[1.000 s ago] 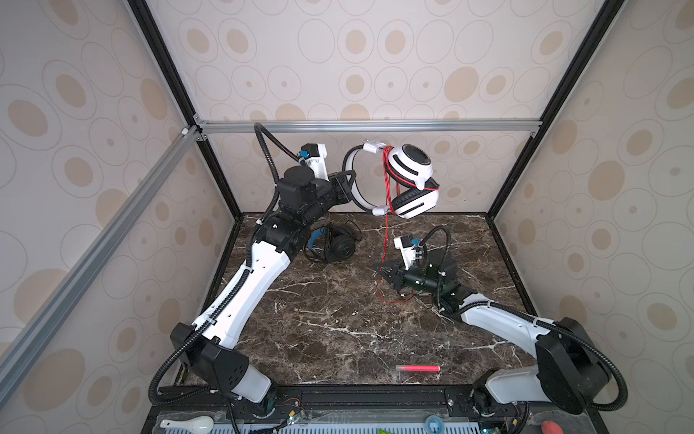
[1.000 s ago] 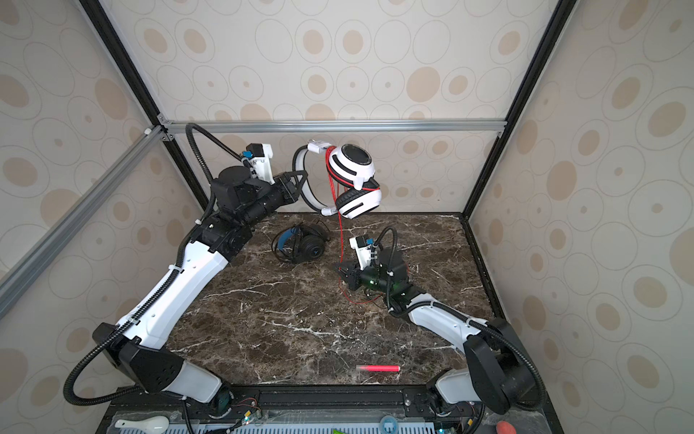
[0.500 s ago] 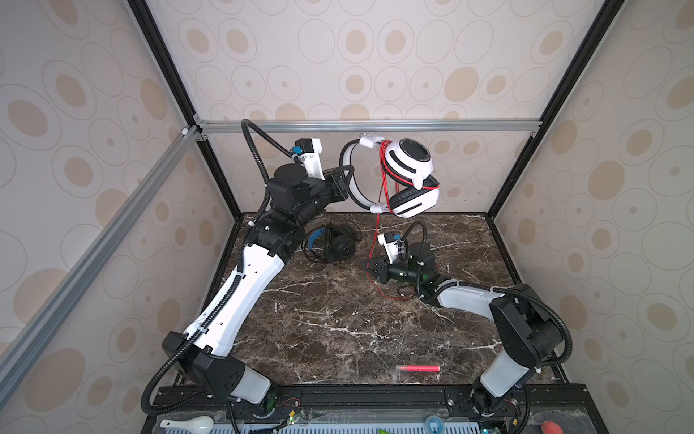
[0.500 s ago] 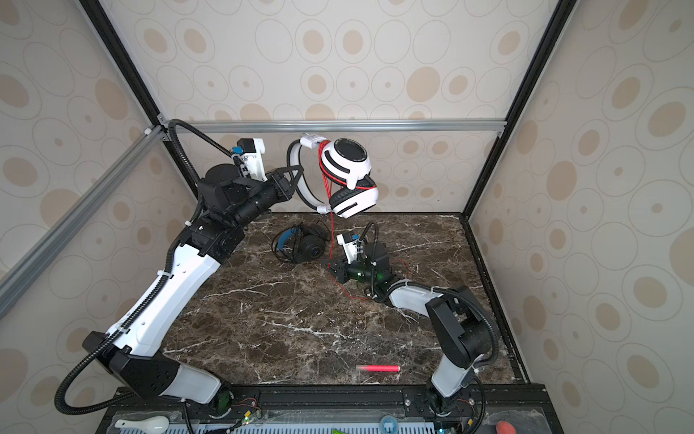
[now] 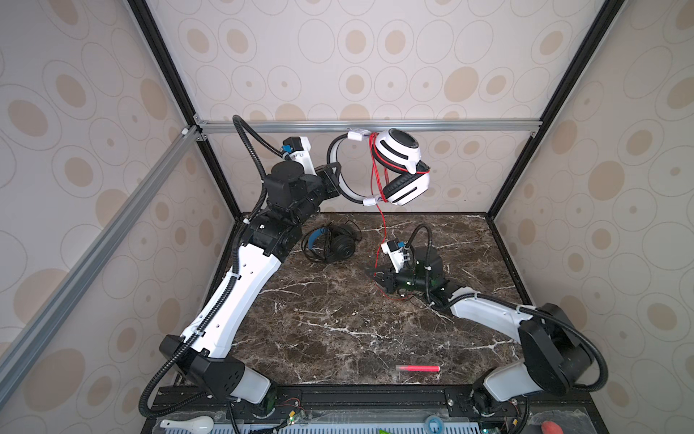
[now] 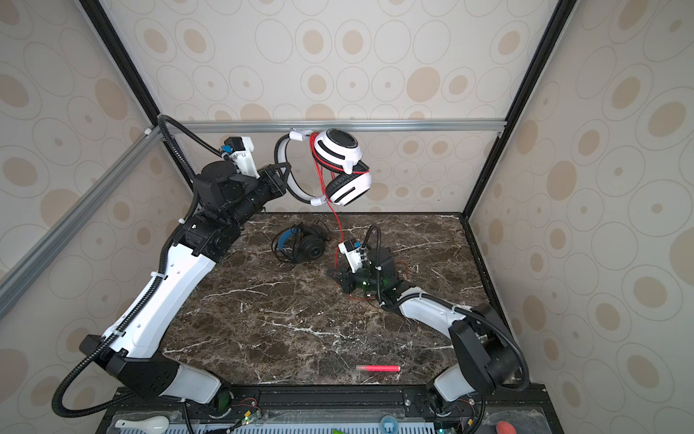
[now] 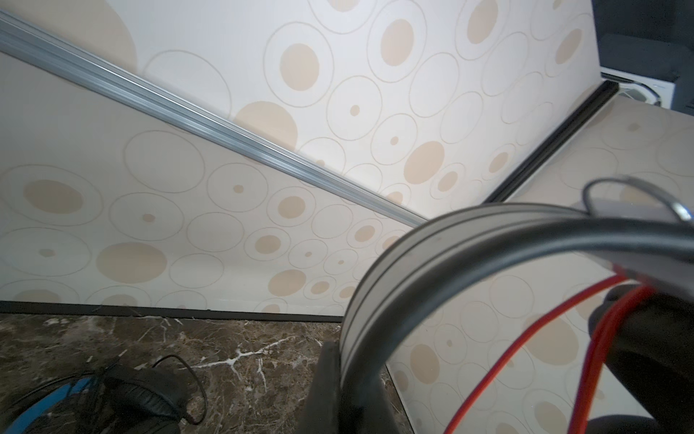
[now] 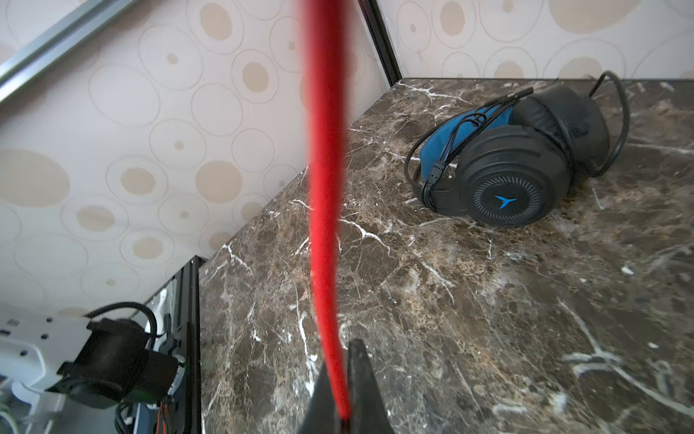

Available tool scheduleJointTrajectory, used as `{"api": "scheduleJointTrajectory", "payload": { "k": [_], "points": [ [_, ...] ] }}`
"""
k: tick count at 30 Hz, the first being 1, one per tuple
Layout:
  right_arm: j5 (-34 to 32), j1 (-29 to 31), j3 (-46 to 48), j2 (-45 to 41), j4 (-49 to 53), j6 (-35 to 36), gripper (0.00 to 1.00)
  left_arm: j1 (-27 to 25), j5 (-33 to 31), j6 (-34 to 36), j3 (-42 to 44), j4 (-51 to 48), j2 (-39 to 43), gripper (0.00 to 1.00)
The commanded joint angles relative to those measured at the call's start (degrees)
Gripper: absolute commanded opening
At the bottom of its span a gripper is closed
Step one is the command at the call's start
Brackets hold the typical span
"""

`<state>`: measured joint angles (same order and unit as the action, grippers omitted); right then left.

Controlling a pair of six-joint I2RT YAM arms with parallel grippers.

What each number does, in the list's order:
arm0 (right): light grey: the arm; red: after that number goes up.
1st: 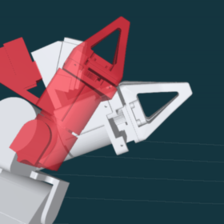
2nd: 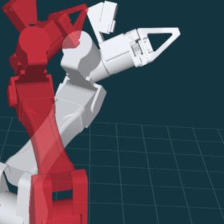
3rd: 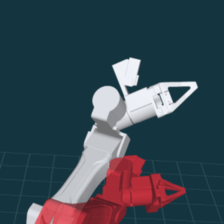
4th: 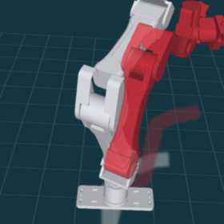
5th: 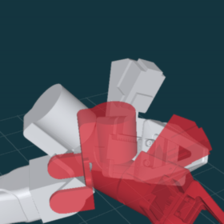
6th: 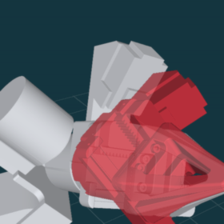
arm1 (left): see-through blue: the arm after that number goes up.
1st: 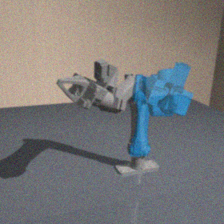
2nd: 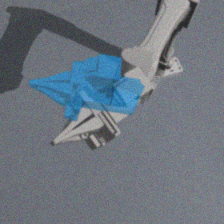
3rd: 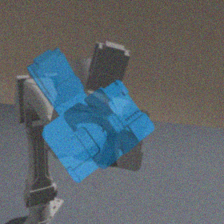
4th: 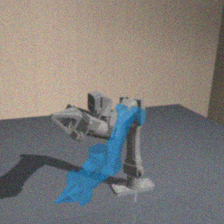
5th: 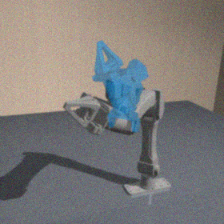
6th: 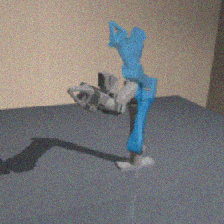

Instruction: Wrap the headphones

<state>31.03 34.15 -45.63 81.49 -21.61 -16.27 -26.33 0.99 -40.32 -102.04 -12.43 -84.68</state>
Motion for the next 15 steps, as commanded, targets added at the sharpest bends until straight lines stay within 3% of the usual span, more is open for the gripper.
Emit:
{"api": "scheduleJointTrajectory", "payload": {
  "k": [1,7,15],
  "points": [
    [-4.37,2.95,1.61,-5.18,12.17,7.6,0.0,0.52,-6.01,-1.85,-5.07,2.26,0.37,0.0],
    [-8.19,7.14,2.25,-12.85,21.15,10.47,0.0,0.83,-11.25,0.48,-5.98,0.56,-0.39,0.0],
    [-12.77,8.79,3.41,-18.41,28.04,12.57,0.0,2.19,-11.74,3.73,-8.38,-1.55,-1.45,0.0]
  ]
}}
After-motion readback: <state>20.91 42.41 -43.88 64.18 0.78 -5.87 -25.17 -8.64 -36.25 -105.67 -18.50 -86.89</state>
